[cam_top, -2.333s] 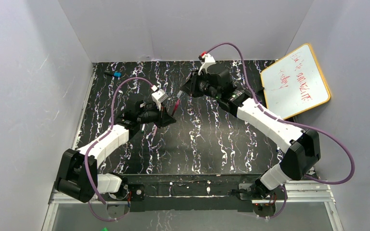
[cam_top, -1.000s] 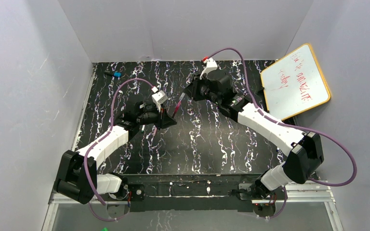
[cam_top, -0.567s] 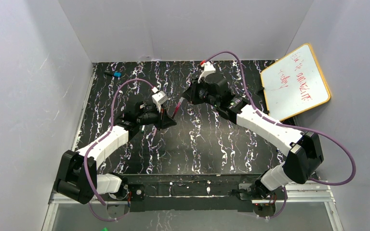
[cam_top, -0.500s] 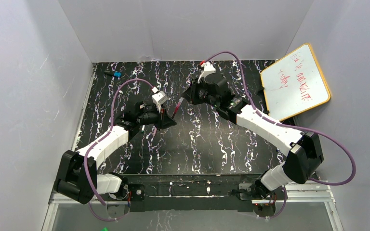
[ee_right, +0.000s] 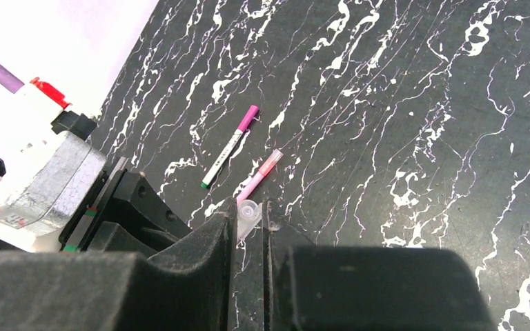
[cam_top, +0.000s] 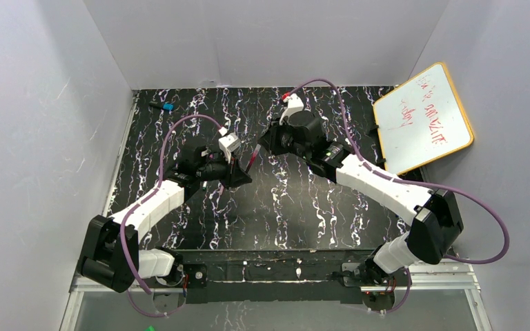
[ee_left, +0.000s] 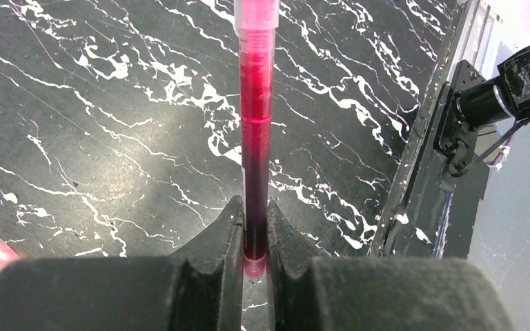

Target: Insert the pens into the pen caps

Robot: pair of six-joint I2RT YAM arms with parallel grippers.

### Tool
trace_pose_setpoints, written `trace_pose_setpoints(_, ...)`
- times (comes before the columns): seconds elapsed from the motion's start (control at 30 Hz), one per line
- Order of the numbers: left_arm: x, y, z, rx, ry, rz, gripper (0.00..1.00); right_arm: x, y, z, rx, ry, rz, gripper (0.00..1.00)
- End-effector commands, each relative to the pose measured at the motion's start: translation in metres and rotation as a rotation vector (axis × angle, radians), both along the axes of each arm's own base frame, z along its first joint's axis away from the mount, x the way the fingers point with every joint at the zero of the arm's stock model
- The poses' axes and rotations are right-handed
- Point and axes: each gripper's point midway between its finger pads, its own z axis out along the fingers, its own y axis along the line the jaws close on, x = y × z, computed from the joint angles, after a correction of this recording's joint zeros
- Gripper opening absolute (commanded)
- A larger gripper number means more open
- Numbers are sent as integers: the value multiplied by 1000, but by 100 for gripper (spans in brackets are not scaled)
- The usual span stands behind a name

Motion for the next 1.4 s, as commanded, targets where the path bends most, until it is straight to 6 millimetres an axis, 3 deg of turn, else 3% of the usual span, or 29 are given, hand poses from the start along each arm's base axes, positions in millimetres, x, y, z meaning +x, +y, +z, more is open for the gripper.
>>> trace_pose_setpoints(0.0, 7, 0, 22, -18, -93, 11, 0, -37, 16, -9, 3, 46, 98, 17)
trace_pose_setpoints(0.33, 13, 5, 30, -16, -142, 60, 0, -68, 29, -29, -16, 96, 140, 17)
trace_pose_setpoints(0.6, 16, 13, 43, -41, -205, 111, 0, -79, 33, -39, -28, 119, 153, 20)
trace_pose_setpoints(0.77, 13, 13, 41, -39, -206, 94, 0, -69, 27, -30, -25, 77, 97, 31)
trace_pose_setpoints(1.03, 7, 10, 36, -39, -191, 58, 0, -41, 5, -7, 17, 6, -50, 64)
trace_pose_setpoints(1.37, 2, 4, 34, -54, -171, 18, 0, -26, -15, 40, 180, -124, -78, 73)
